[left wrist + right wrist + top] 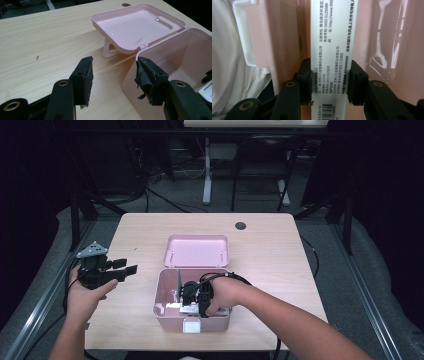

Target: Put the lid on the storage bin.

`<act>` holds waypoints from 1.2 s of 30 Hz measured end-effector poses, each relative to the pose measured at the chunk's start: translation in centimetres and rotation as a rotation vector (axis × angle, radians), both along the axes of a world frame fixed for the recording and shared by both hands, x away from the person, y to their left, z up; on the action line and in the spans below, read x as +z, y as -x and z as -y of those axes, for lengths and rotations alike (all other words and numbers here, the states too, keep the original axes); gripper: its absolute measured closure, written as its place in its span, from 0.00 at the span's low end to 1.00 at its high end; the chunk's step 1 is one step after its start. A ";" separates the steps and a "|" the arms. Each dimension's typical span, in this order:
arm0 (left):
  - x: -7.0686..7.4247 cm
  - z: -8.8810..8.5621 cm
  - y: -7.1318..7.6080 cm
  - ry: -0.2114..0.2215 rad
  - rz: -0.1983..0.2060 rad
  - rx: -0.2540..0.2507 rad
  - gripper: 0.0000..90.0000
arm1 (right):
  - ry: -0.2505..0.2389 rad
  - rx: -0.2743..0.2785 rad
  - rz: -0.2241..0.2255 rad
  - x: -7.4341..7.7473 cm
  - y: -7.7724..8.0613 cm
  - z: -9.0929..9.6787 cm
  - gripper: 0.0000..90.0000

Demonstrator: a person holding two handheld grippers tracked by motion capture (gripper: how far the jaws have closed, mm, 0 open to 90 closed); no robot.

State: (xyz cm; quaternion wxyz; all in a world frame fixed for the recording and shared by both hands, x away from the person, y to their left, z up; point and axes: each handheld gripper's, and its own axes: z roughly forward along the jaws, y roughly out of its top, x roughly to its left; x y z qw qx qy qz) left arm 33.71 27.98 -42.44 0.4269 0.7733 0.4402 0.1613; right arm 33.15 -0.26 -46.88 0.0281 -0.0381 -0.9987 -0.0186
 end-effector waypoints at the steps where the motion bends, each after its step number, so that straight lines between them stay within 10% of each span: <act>1: 0.0 0.0 0.0 0.001 -0.001 0.002 0.53 | 0.001 -0.002 0.000 -0.1 0.0 0.0 0.68; 36: -0.1 0.1 -0.1 0.000 0.001 0.005 0.53 | -0.016 0.003 -0.020 0.0 -0.3 0.4 0.68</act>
